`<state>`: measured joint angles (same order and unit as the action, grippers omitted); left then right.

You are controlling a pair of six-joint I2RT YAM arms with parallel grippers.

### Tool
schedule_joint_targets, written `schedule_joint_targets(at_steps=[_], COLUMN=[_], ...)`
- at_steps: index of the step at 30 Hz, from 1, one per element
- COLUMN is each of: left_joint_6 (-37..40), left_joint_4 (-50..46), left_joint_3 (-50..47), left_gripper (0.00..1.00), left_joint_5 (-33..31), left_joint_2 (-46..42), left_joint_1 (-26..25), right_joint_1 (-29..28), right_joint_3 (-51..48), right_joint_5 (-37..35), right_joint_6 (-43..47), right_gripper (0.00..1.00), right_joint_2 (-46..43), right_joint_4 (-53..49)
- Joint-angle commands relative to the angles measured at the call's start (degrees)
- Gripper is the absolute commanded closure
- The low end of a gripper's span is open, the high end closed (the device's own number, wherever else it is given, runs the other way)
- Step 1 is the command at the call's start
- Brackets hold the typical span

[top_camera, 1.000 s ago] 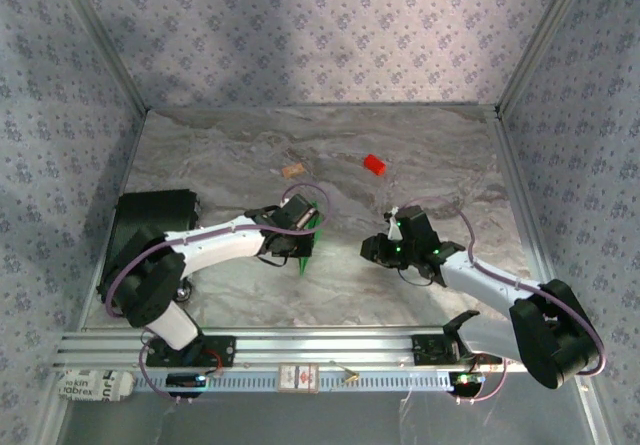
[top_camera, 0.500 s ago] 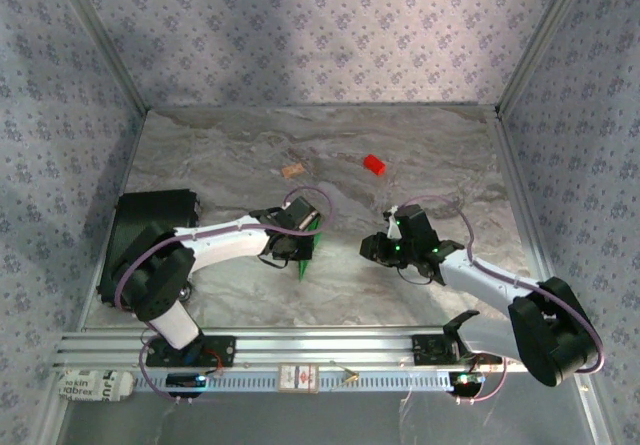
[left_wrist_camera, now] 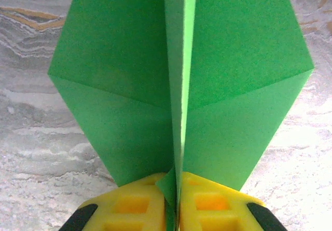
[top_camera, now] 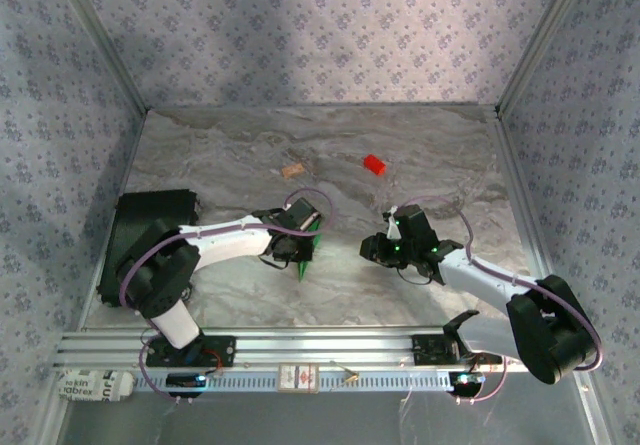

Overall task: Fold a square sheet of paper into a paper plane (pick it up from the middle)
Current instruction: Turn over a paper plane at the center of the table.

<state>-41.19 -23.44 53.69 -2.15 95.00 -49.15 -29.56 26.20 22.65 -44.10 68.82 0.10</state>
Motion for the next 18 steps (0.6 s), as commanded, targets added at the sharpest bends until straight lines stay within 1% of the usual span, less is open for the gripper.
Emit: schedule_joint_targets(at_steps=[1,8,18], left_joint_6=[-0.10,0.12,0.35], left_joint_4=[-1.34,-1.42,-3.37], left_joint_3=[1.33,1.22,2.51], left_gripper=[0.87,0.86,0.82], left_joint_5=[0.92,0.79,-2.06], left_joint_2=[1.19,2.52,5.65], left_joint_1=[-0.08,-0.16,-1.76], right_joint_1=[-0.41,-0.36,0.11], right_joint_3=[1.41,1.31,1.25], right_joint_5=[-0.68,-0.89,-0.59], right_joint_6=[0.06,0.06,1.06], right_gripper=[0.77,0.77,0.77], right_joint_2=[0.70,0.69,0.53], right_joint_4=[-1.41,-1.68,-2.25])
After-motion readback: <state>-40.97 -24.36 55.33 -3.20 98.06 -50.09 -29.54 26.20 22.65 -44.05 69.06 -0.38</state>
